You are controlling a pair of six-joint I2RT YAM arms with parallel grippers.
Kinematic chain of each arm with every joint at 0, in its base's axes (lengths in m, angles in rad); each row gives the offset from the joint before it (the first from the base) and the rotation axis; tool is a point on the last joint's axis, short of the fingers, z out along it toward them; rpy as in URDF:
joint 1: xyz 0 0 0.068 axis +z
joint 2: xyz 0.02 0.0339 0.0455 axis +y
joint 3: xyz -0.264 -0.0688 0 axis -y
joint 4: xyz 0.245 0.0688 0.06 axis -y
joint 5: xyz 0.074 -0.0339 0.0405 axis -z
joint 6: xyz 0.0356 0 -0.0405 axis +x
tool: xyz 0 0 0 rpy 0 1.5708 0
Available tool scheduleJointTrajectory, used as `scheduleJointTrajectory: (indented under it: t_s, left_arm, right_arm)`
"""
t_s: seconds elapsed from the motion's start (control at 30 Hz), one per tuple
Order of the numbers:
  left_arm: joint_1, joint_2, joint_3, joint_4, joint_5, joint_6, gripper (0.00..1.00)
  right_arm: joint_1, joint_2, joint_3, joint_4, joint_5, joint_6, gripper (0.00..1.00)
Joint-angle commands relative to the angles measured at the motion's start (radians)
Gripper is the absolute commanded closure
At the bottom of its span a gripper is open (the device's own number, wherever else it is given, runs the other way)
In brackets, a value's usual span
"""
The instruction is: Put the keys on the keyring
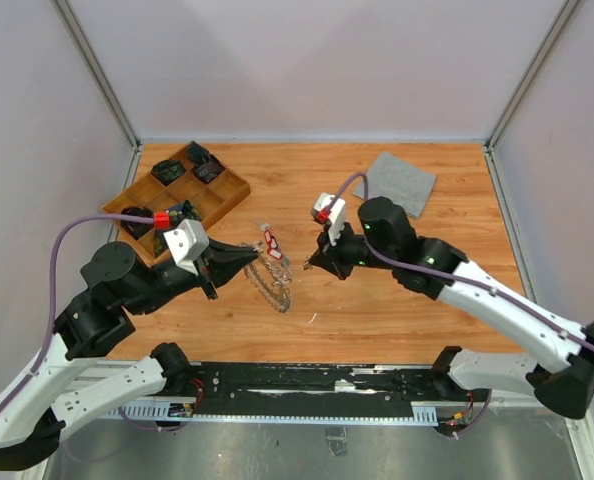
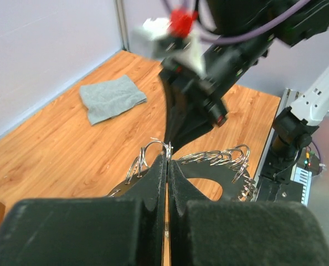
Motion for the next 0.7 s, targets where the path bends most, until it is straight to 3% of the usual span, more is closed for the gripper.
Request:
scheduleJointTrajectory:
  t_s: [0.0,0.2,0.33,0.67]
  left_arm:
    - [-0.006,0.035,0.022,0.081,0.008,-0.003,0.99]
    - [-0.006,0.09,0.032,0.103,0.067,0.016,0.99]
    - [-0.006,0.12,0.041,0.119,0.133,0.043,1.0]
    - [-0.006,0.191,0.07,0.106,0.232,0.107,1.0]
  right_arm:
    - [-0.006,-0.151,-0.024,0.046,-0.078,-0.089,1.0]
    - [-0.007,-0.254,0.033,-0.045,-0.113,-0.123,0.99]
    - [-0.006,-0.247,0.158,-0.194,-0.202,-0.167,0.99]
    - [-0.006,-0.208,0.304,-0.381,-0.357,-0.26,0.99]
